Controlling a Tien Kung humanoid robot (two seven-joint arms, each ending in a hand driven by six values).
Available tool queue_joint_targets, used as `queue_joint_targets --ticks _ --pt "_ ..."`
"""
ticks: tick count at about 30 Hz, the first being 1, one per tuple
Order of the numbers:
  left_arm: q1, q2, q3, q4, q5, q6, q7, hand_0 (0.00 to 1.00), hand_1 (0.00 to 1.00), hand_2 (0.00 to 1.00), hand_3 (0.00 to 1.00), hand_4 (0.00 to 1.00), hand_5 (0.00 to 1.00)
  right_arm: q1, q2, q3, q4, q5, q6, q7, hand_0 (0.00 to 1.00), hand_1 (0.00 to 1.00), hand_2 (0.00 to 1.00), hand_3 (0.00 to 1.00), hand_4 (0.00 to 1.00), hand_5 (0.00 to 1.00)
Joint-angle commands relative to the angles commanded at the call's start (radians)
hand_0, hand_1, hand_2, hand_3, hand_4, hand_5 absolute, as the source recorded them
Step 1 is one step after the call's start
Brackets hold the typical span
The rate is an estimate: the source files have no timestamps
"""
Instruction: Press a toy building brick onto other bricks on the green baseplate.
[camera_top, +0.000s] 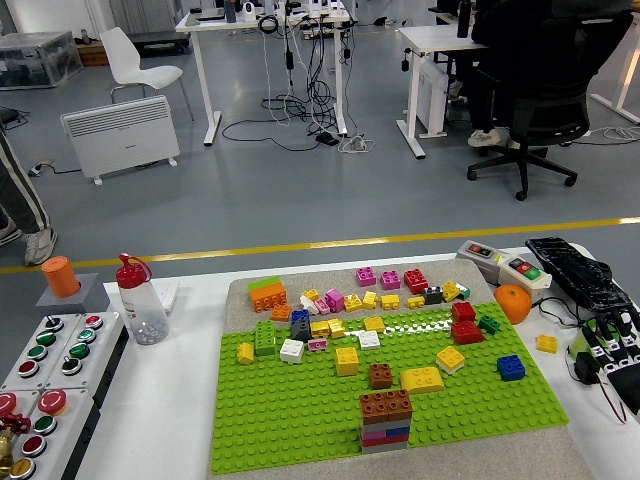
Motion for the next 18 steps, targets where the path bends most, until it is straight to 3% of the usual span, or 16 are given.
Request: queue_joint_targets --ticks 18 --pt "0.008 -0.001 -0.002 0.0 0.007 -0.002 0.001 0.658 0.685 0.703 0.578 0.295 0.998 -0.007 0.003 -0.007 -0.006 -0.024 -0.02 -0.004 0.824 0.791 0.804 0.778 0.581 0.435"
